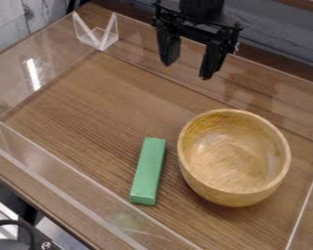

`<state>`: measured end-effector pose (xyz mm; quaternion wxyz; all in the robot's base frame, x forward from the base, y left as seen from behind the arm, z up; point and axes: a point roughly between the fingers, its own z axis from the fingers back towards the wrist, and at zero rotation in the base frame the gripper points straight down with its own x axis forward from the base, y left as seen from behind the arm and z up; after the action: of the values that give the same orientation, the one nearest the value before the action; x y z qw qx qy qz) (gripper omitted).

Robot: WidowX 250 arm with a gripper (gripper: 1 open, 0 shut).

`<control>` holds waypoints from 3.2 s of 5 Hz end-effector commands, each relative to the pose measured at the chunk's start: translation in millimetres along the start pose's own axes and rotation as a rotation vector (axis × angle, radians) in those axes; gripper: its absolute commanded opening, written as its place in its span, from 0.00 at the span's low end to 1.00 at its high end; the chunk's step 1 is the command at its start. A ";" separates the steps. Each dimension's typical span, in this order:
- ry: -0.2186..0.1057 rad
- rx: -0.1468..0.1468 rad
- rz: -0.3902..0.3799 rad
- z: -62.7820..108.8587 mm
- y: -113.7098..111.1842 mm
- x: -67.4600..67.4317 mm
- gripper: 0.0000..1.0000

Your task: Put the green block in the brown bowl

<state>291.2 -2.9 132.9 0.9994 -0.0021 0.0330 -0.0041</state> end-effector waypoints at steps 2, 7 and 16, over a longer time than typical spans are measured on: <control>-0.013 -0.011 0.053 -12.2 -2.1 -30.1 1.00; -0.028 -0.031 0.110 -29.8 -2.7 -72.7 1.00; 0.000 -0.068 0.131 -59.5 -4.9 -87.3 1.00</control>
<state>195.4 -8.6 71.9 0.9963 -0.0324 0.0530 0.0594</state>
